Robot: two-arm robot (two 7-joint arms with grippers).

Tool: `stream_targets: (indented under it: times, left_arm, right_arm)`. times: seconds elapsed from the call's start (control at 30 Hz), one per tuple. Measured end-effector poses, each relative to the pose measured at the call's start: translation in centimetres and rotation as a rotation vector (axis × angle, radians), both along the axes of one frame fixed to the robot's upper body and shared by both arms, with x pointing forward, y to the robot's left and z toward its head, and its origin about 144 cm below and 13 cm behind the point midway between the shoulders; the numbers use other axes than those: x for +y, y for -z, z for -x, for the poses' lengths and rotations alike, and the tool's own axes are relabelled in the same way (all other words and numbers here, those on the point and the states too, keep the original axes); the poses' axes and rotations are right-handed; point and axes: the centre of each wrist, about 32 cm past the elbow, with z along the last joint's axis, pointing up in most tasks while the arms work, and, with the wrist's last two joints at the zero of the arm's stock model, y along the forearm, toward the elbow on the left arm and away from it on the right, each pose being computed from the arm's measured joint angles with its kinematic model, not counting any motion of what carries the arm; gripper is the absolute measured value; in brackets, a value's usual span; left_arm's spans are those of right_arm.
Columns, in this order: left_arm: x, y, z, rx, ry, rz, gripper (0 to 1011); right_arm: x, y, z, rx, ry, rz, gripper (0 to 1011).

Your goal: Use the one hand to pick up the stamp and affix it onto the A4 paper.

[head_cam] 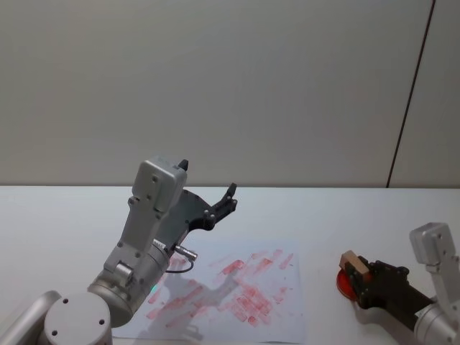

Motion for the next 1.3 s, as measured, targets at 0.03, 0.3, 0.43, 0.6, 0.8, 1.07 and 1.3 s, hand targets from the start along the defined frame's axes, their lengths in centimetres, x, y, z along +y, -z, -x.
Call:
stream_targets:
  times: [0.03, 0.3, 0.43, 0.6, 0.8, 1.07, 1.3]
  left_arm:
    - [0.0, 0.0, 0.0, 0.000, 0.000, 0.000, 1003]
    - [0.0, 0.0, 0.0, 0.000, 0.000, 0.000, 1003]
    - [0.0, 0.0, 0.0, 0.000, 0.000, 0.000, 1003]
    - [0.0, 0.0, 0.0, 0.000, 0.000, 0.000, 1002]
    - [0.0, 0.0, 0.0, 0.000, 0.000, 0.000, 1003]
    - [0.0, 0.0, 0.0, 0.000, 0.000, 0.000, 1002]
    - [0.0, 0.0, 0.0, 0.000, 0.000, 0.000, 1003]
  right_arm:
    - [0.0, 0.0, 0.0, -0.002, -0.001, -0.001, 217]
    - [0.5, -0.5, 0.0, -0.048, -0.039, -0.015, 217]
    - [1.2, -1.1, 0.0, -0.072, -0.078, -0.026, 216]
    - [2.5, -1.8, -0.2, -0.095, -0.129, -0.035, 217]
    - [4.0, -2.3, -0.5, -0.101, -0.171, -0.042, 217]
    - [5.6, -2.1, -1.3, -0.077, -0.191, -0.046, 217]
    - [6.6, -1.3, -2.1, -0.048, -0.191, -0.044, 217]
